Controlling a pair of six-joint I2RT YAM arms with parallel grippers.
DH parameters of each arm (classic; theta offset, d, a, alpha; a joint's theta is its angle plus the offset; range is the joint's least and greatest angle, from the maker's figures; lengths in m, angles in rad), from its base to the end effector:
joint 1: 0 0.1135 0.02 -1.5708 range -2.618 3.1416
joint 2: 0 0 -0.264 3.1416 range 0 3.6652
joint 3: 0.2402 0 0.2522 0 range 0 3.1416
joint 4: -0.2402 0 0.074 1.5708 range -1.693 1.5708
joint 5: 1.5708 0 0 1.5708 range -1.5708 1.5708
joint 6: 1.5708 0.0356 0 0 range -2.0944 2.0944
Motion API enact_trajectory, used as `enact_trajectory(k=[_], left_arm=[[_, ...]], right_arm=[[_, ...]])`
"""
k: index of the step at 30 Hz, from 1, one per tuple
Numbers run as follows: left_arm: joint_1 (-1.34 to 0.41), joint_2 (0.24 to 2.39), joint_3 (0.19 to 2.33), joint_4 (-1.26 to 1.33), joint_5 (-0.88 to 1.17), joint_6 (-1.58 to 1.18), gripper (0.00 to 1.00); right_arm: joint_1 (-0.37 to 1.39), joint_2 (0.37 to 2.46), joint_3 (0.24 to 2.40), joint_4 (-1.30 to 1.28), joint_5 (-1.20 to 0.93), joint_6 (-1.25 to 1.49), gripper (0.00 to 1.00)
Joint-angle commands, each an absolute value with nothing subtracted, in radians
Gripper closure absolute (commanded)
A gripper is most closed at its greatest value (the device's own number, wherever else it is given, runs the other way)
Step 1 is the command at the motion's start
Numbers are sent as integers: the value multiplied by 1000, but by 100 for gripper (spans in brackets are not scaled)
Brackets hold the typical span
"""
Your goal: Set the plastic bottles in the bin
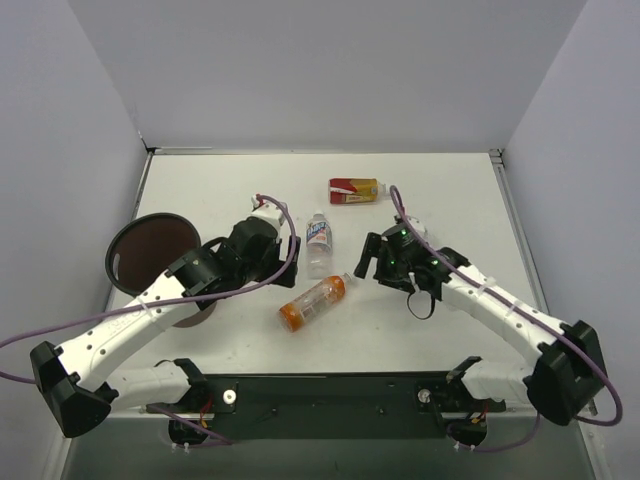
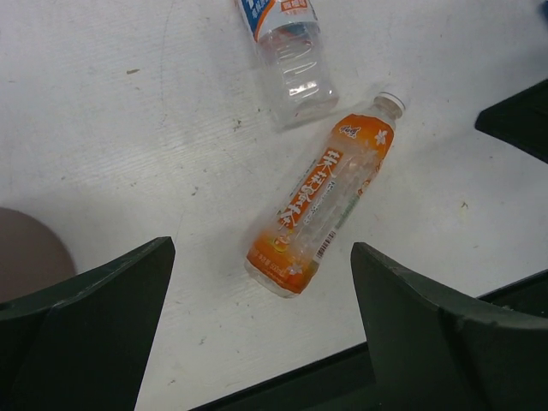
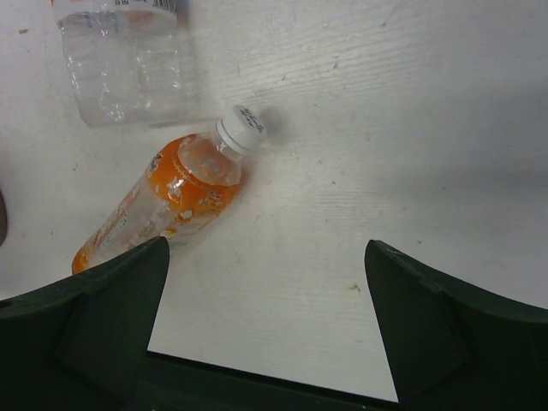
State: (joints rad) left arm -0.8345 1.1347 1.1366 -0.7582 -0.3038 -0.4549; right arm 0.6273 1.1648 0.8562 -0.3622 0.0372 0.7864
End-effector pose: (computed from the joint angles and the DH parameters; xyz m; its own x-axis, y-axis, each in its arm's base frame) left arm 0.1636 -0.1647 0.3392 -0.6604 0.1044 -0.7436 0.3014 0.9439 -0.1352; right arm 0.2058 0.1475 0.2707 -0.7540 0.3270 -0.5697 -0.0414 0.8418 0.5381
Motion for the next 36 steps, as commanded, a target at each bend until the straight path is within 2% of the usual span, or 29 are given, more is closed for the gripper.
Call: enact_trajectory(k=[1, 8, 16, 18, 22, 24, 30, 31, 34, 36], left_arm=[[-825, 1109, 1115, -726, -267, -442, 4], [-824, 1104, 1072, -709, -207, -431, 5], [-822, 1100, 1039, -710, -176, -420, 5], [-824, 1100, 1031, -710, -172, -419, 5], [-822, 1106, 1014, -698, -155, -414, 5], [-822, 1112, 1006, -692, -141, -413, 5], [-824, 1127, 977, -657, -94, -394, 5], [-822, 1132, 968, -652, -87, -393, 4], [-822, 1153, 950, -620, -57, -379, 5], [-824, 1181, 925, -586, -34, -370, 5]], right_arm=[[652, 1308, 876, -200, -43, 877, 9], [701, 1518, 919, -75, -55, 986, 11], [735, 1603, 908, -20, -25, 1058, 14], [736, 1612, 899, -12, -25, 1072, 19], [745, 1631, 893, -8, -20, 1078, 34], [747, 1643, 900, -8, -14, 1074, 38], [753, 1644, 910, -25, -3, 1060, 60], [755, 1640, 910, -37, -3, 1058, 67], [758, 1623, 917, -61, 26, 1052, 79], [759, 1612, 917, -67, 22, 1048, 84]])
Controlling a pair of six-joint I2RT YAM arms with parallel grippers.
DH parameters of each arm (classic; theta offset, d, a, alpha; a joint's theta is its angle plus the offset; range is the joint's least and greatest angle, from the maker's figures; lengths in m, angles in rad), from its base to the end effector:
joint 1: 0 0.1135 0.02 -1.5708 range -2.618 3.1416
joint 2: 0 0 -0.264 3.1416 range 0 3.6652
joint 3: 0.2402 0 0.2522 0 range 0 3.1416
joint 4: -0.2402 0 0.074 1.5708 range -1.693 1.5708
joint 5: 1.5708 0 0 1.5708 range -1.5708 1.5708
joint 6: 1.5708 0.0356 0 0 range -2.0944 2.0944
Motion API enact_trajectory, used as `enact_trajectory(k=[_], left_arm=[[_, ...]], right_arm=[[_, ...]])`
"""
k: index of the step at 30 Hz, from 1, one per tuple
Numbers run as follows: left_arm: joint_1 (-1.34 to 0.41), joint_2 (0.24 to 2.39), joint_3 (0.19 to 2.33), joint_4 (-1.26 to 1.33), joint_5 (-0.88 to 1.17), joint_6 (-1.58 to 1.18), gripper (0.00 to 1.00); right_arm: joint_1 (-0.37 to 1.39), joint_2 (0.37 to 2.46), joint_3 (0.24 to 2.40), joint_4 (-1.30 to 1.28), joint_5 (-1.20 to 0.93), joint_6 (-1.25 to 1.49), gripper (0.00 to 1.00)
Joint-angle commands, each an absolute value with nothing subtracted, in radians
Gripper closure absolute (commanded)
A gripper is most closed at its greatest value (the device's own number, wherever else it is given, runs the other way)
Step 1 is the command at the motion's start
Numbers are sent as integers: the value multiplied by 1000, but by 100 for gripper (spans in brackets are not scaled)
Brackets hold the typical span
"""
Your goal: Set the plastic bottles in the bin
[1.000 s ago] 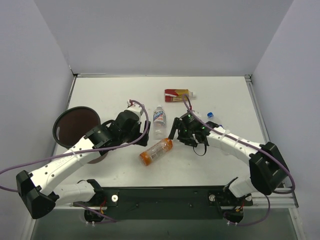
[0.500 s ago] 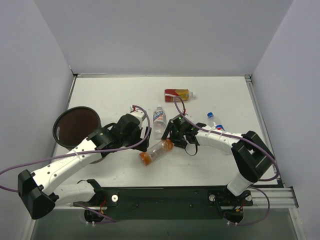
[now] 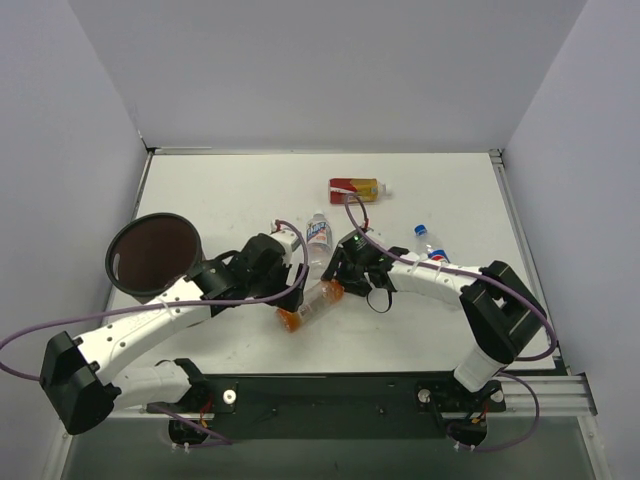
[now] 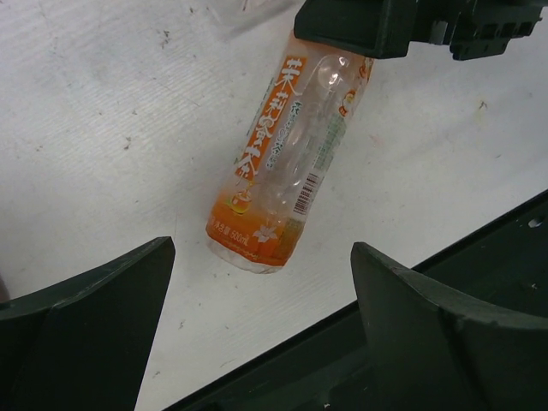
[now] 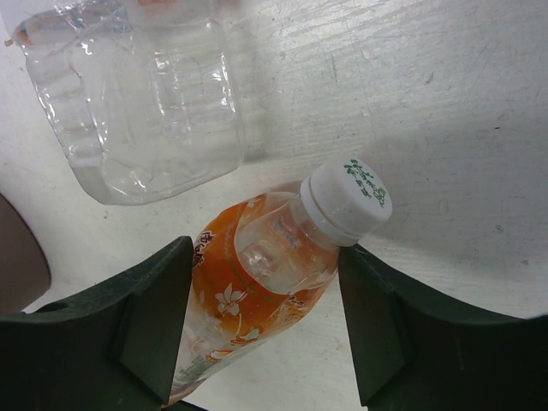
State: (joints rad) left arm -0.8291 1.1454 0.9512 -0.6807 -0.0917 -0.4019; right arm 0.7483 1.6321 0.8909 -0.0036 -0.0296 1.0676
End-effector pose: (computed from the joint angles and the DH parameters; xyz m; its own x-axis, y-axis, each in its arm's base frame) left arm 0.1599 -0.1697 0.2816 -0.7488 0.2407 -0.6175 0.4364 0.8803 -0.1861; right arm 0.2469 0.2307 0.1816 -0.8493 0.4064 -0.3370 0.0995 0.7501 0.6538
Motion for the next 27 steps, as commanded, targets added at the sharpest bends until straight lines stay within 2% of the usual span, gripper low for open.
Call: enact_trajectory(k=[1, 7, 23, 27], left_arm=[[-824, 1192, 914, -572, -28, -367, 4], [-824, 1298, 914, -518, -29, -344, 5], [-831, 1359, 945, -482, 74, -293, 5], [-830, 1364, 946, -485, 95, -288, 13]], right_arm=[[759, 1611, 919, -66, 20, 1046, 87], [770, 1575, 913, -69, 8, 1032, 93], [773, 1494, 940, -94, -109, 982, 98], [773, 1462, 956, -120, -115, 968, 98]])
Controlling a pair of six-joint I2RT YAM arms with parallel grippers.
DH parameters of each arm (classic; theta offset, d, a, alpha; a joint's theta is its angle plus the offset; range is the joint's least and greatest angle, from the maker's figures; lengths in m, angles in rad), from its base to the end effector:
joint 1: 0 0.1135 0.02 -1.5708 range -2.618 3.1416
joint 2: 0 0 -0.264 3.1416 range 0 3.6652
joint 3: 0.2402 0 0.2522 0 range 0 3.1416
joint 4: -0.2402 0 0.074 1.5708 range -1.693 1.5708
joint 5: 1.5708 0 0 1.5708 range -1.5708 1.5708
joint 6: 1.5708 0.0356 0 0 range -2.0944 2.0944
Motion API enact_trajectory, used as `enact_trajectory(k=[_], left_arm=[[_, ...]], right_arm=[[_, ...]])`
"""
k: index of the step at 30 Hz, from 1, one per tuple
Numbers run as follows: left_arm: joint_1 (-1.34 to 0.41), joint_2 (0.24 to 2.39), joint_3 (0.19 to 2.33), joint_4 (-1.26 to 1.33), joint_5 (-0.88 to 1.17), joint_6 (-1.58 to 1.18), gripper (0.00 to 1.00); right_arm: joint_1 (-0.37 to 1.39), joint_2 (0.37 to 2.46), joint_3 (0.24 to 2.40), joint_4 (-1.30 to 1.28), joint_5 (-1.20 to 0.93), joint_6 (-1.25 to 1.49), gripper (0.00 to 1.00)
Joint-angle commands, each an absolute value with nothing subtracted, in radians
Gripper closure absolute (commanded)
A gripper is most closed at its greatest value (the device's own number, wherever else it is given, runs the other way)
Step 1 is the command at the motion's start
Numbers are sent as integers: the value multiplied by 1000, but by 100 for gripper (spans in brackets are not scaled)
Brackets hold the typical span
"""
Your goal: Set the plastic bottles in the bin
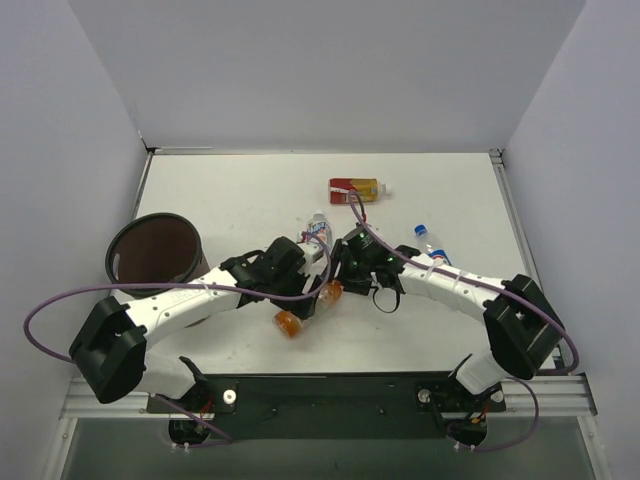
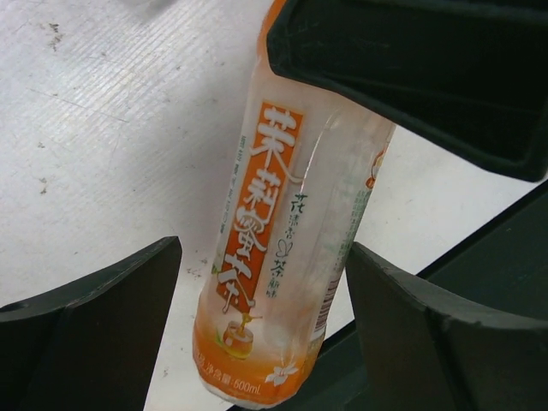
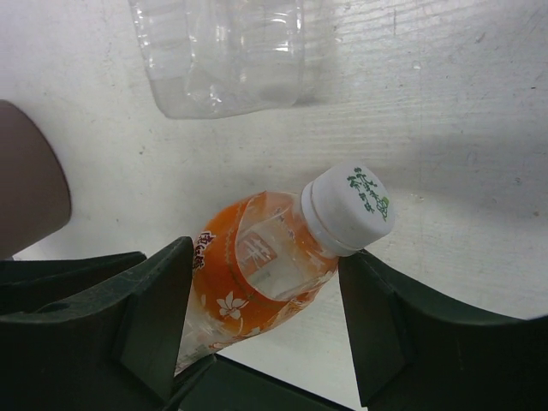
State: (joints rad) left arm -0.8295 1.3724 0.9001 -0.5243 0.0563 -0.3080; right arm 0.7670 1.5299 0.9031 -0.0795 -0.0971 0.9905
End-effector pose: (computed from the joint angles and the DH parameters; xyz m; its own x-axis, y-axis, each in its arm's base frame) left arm 0.1828 -0.2026 0.2223 -0.7698 0.3926 -0.5033 0.5496 0.8087 -0.2097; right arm 0.2324 0.2288 0.2112 -0.8782 0.3096 -0.3645 -0.0170 0.7415 0.6707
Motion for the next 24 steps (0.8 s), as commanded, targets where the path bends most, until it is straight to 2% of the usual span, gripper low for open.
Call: enact_trajectory(k=[1, 2, 5, 6, 7, 8, 9, 12, 15, 21, 24], left_arm=[[-830, 1364, 948, -485, 101, -290, 17], [-830, 1361, 951, -483, 101, -296, 24], [-831, 1348, 957, -479, 107, -304, 58], [-831, 1345, 962, -479, 106, -307, 67], [-830, 1341, 965, -480, 107, -307, 86], [-830, 1336, 966, -482, 104, -308, 92], [-831, 1333, 968, -485, 101, -310, 98], [-830, 1307, 971, -491, 65, -324, 100], [-828, 1240, 986, -495, 8, -351, 100], [-821, 1077, 1109, -517, -240, -388, 100], [-819, 1005, 1181, -511, -511, -385, 100]], right_arm=[[773, 1453, 963, -124, -115, 965, 98], [773, 1448, 966, -129, -114, 959, 98], [773, 1437, 977, -143, -110, 945, 98], [773, 1436, 982, -152, -110, 942, 95], [773, 1430, 985, -156, -110, 939, 90], [773, 1425, 997, -167, -110, 925, 83], [776, 1419, 1005, -175, -107, 917, 63], [778, 1381, 1072, -250, -60, 862, 30], [775, 1318, 1170, -348, -3, 810, 19], [723, 1155, 1244, -426, 87, 778, 12], [704, 1091, 1232, -430, 115, 765, 11]])
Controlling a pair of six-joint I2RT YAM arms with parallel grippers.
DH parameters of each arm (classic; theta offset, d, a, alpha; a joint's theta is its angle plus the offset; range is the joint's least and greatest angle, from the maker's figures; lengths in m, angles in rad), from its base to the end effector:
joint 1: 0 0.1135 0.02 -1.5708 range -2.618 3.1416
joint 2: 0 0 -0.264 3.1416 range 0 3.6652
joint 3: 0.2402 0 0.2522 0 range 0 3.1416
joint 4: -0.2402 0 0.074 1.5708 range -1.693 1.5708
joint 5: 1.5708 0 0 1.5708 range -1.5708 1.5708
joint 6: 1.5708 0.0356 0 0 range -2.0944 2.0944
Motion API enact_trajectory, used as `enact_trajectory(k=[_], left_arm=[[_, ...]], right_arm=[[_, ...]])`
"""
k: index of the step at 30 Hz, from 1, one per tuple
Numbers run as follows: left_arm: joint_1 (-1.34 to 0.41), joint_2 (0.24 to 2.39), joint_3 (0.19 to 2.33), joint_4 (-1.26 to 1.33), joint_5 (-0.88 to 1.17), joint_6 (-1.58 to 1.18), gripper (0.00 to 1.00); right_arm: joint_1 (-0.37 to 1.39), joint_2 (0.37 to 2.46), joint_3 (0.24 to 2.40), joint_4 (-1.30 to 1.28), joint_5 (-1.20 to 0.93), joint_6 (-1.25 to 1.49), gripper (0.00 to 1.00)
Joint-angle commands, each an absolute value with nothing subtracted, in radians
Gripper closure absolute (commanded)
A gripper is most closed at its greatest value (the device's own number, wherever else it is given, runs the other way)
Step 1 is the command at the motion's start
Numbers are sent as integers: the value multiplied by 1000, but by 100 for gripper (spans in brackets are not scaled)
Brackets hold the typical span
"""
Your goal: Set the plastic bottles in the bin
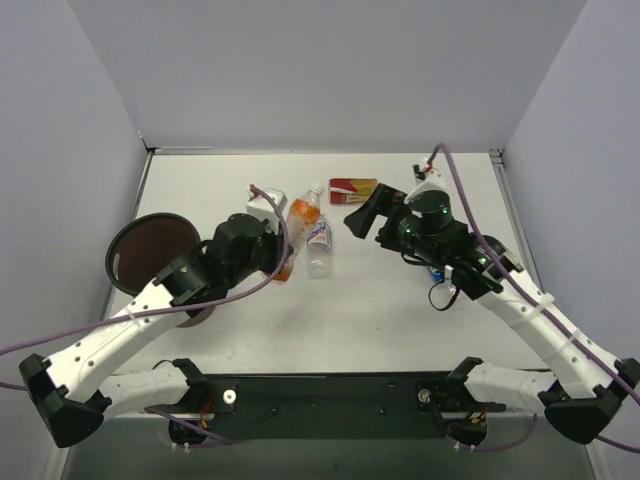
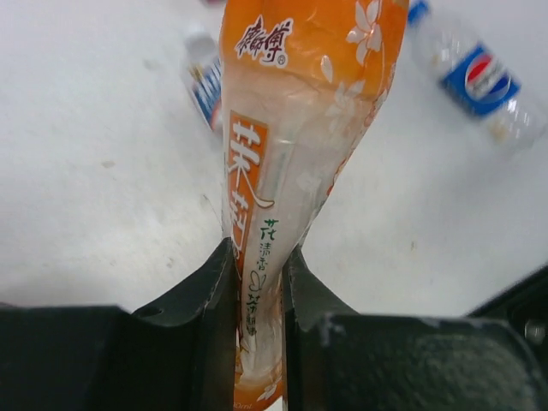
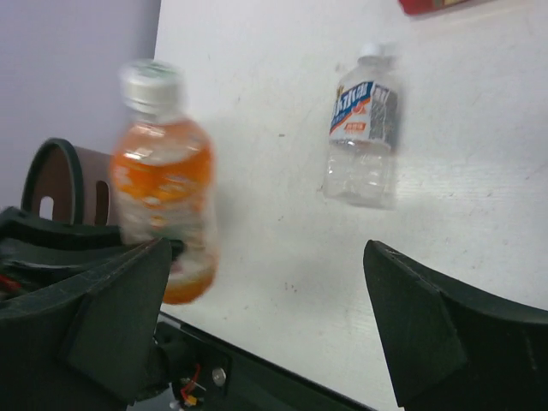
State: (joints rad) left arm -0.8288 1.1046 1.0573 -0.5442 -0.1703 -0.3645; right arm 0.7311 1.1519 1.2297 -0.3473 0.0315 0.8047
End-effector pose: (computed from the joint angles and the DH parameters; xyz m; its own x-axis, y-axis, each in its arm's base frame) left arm 0.1662 -0.1724 0.3368 -0.5771 0.1096 -0.8093 0.4556 0.8656 -0.2076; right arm 0.1927 0.1713 0.4044 -0.6020 0.4276 -0.6743 -0.3042 0.6580 0.6888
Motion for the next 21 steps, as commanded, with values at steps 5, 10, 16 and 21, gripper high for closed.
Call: enact_trajectory(k=[5, 10, 16, 21], left_arm=[[-802, 962, 1253, -483, -863, -341, 100], [-759, 953, 1261, -451, -1162, -284, 100], [-632, 919, 1206, -480, -1279, -287, 100], [-545, 862, 1089, -465, -1255, -298, 100]], right_arm=[[690, 1057, 1213, -442, 103, 732, 10], [687, 1051, 1190, -448, 97, 715, 10], [687, 1058, 1157, -446, 81, 710, 10], [687, 1071, 1125, -439, 61, 716, 11]])
